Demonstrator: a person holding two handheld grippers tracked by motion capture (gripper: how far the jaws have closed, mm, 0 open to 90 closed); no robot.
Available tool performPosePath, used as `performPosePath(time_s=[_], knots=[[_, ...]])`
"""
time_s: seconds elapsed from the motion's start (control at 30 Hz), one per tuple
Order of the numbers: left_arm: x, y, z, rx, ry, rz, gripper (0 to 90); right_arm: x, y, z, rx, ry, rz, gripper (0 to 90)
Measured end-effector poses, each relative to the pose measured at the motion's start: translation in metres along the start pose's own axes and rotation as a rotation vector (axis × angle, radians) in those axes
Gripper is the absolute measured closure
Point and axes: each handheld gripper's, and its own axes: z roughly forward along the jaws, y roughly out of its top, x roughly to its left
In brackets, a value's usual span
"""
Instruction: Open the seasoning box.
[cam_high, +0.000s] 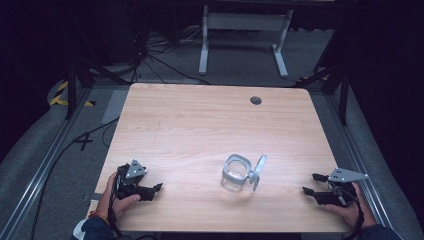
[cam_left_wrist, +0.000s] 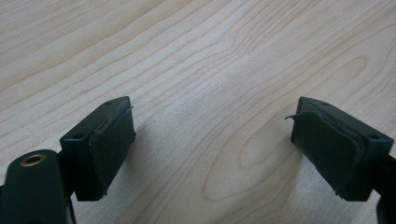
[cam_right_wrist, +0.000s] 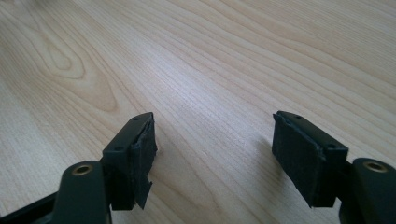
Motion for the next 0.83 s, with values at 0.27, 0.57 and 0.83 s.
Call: performPosePath(time_s=[0.27,0.57,0.83], knots=[[0.0000,0.0000,0.0002,-0.002,-0.002,-0.004,13.5,-0.0001,0.0003,0.0005,-0.002,0.001,-0.001,30.2],[0.0002,0.0001,0.0002,-0.001,-0.001,-0.001,13.4,-0.0002,0.0007,0.0009,-0.001,0.002,-0.004,30.2],[0.0001,0.0000,0.0003,0.000,-0.005,-0.003,13.4,-0.0003,0.0009,0.0011,0.000,0.001,-0.005,30.2]])
